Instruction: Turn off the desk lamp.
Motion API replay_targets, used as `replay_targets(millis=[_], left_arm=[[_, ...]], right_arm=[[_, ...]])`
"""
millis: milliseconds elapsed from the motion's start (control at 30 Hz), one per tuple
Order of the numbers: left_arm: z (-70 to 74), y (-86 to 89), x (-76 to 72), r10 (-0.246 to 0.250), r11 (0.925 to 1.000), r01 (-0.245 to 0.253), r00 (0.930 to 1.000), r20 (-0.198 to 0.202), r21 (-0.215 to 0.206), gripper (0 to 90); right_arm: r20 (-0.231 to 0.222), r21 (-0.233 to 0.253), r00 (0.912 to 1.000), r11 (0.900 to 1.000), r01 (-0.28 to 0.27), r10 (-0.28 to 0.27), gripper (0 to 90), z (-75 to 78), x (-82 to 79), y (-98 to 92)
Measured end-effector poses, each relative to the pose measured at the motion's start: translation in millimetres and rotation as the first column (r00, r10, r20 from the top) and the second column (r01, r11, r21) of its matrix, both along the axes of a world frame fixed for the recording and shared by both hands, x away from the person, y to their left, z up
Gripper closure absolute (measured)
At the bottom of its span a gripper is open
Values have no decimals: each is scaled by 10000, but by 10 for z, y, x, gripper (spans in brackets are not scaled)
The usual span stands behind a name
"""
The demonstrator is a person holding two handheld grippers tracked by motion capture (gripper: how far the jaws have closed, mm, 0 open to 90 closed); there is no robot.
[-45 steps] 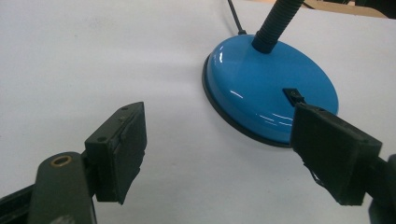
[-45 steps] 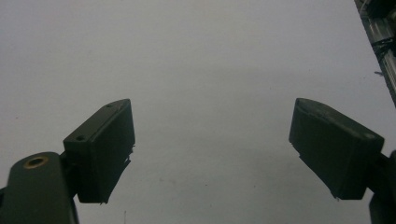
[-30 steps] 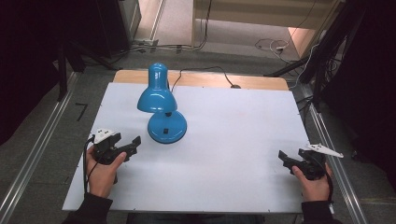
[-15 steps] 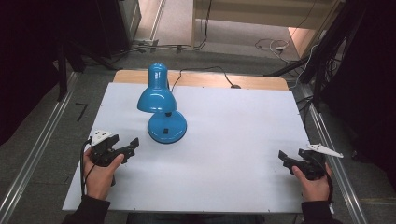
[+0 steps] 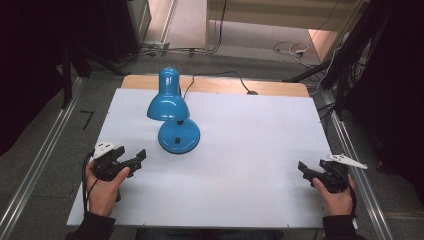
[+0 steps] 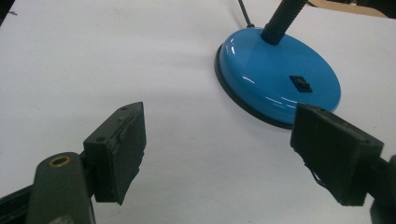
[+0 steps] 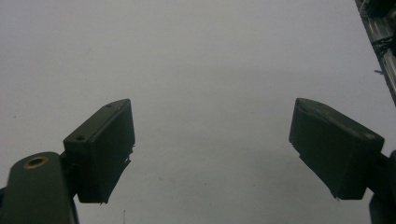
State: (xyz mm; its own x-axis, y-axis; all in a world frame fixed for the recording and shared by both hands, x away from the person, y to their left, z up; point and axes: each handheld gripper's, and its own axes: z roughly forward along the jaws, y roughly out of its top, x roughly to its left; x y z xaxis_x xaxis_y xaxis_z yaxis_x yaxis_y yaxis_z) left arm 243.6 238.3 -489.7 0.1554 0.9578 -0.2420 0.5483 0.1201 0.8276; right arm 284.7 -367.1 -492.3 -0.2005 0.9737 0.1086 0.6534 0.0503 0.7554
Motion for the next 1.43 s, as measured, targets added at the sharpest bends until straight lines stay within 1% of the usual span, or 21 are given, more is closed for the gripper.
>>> replay_targets(millis=[300, 733, 1233, 1300, 1367, 1433], left_arm=[[-1, 34, -38, 2, 10000, -2, 10000, -1, 8, 195], [-17, 108, -68, 148, 9999, -148, 9999, -20, 14, 194], [-54, 209, -110, 367, 9993, -366, 9992, -173, 84, 194], [-80, 221, -101, 475, 9986, -468, 9986, -247, 260, 194], [-134, 218, -41, 699, 9961, -676, 9968, -396, 572, 194], [-205, 209, 65, 943, 9905, -867, 9932, -686, 1066, 184]], right_arm=[[-11, 15, 10000, 10000, 18, -18, 130, 0, 0, -2], [0, 16, 10000, 10000, 7, -7, 130, -1, 0, -4], [-20, 45, 10000, 10000, 27, -27, 130, -1, -3, -13], [1, 37, 10000, 10000, 16, -16, 130, -1, -3, -16], [8, 31, 10000, 10000, 21, -21, 130, -2, -1, -15], [-29, 0, 10000, 10000, 32, -32, 130, -7, 9, -10]])
